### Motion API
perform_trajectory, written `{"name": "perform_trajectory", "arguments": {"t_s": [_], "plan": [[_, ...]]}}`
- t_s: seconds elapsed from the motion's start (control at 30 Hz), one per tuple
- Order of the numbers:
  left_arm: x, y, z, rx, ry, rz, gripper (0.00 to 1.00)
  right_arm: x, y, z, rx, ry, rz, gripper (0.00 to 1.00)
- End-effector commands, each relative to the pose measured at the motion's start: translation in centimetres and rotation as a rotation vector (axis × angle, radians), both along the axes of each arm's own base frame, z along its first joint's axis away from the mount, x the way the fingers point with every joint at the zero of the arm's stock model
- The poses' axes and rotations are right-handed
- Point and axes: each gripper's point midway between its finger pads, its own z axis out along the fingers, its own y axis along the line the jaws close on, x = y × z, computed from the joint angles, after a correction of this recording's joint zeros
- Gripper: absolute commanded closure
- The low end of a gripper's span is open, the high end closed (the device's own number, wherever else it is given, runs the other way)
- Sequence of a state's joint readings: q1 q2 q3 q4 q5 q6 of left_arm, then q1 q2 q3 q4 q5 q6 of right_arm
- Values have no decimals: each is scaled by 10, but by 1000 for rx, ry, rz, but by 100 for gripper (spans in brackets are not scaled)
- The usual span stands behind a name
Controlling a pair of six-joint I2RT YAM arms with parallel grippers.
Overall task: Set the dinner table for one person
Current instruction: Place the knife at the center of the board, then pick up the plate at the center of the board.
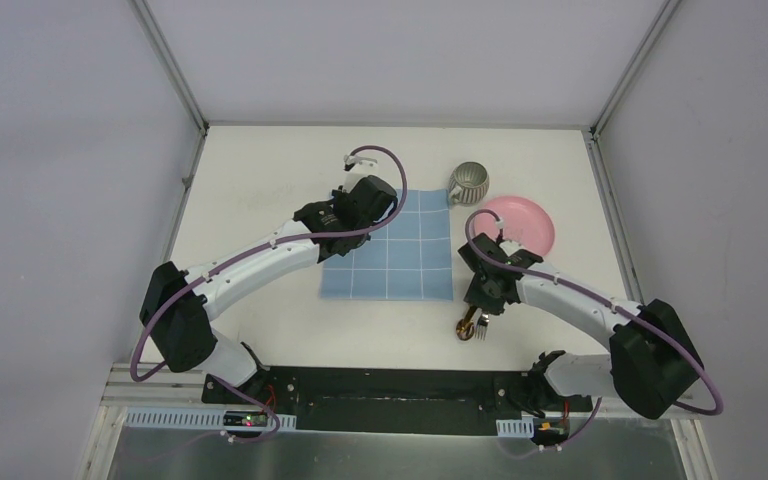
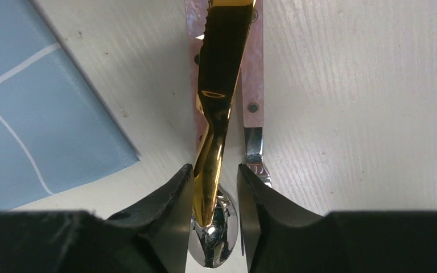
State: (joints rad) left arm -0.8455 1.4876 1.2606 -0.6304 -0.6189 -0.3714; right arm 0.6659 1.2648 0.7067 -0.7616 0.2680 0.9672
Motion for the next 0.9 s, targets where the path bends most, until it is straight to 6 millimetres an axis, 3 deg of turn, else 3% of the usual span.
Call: {"name": "perform_trajectory", "arguments": {"t_s": [0.0,0.23,0.33,0.47,0.67,0.87], "plan": [[-4,2,12,-29,-30,9,81,13,8,13,13,-44,5,63],[-1,-2,18,-34,-38,1,81,55,1,96,-45,-265,4,40],[0,-3,19,-34,-37,-1,80,72,-8,120,-96,-334,-20,33],[3,-5,19,-22,-36,-4,80,95,-27,120,-165,-329,-68,32],[3,-3,23,-19,-46,-2,79,138,-77,107,-256,-286,-205,32],[2,1,22,-5,-50,7,78,169,-110,80,-271,-201,-299,34]]}}
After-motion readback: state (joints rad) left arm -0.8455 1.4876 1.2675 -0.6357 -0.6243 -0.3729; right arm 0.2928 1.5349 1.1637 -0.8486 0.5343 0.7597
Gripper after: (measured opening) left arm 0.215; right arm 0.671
